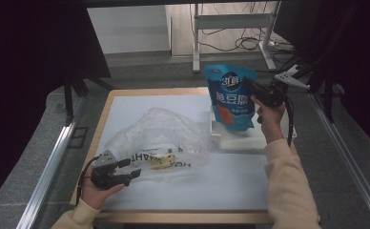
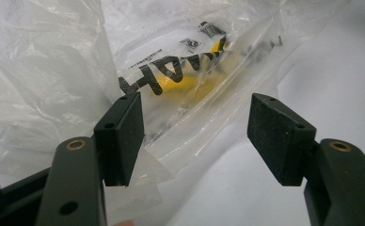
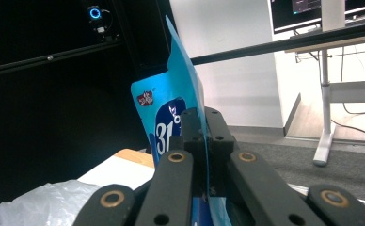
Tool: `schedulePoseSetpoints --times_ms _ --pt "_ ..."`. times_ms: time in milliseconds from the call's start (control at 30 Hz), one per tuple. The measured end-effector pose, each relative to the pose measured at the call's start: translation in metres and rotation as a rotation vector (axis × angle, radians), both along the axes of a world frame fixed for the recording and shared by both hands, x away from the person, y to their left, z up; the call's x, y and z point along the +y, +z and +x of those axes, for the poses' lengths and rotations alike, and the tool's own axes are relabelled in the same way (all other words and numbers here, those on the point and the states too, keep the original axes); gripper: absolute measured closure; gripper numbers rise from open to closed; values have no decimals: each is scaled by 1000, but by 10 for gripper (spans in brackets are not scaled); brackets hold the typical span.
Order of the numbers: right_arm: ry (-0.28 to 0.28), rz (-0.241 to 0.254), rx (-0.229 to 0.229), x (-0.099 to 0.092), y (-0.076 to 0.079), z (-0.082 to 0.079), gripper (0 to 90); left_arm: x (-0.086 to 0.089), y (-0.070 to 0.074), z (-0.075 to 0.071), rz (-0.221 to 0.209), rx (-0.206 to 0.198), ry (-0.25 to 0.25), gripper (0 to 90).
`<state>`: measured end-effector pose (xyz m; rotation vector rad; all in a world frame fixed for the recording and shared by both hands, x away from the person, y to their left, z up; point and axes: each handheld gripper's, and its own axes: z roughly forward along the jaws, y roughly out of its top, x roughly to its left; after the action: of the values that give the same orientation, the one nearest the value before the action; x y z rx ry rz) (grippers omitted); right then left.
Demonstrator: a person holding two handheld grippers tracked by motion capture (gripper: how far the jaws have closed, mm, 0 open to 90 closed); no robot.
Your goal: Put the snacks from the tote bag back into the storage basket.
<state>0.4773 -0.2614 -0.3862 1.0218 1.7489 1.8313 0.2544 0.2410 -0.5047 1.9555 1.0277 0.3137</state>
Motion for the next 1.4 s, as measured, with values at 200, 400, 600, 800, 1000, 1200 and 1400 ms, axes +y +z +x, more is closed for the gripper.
schedulePoseSetpoints --times_ms 200,400,600,800,1000,1200,1400 --pt "-11 -1 20 -17 -4 6 876 0 0 0 -2 -1 -1 369" --pt "-22 -33 61 -40 -5 8 848 -1 1 0 -1 -2 -4 369" --pt "-23 -94 70 -48 -1 5 833 -1 1 0 -1 -2 -7 369" --pt "-30 -101 76 -50 -1 5 808 -1 2 0 -7 -1 -9 369" --pt "-30 -119 93 -53 -1 -1 771 -2 4 0 -18 -4 -14 368" --pt "-29 -161 97 -53 1 -8 749 -5 6 1 -17 -9 -20 367" --pt "-38 -179 106 -51 2 -10 689 -4 7 0 -14 -14 -19 366"
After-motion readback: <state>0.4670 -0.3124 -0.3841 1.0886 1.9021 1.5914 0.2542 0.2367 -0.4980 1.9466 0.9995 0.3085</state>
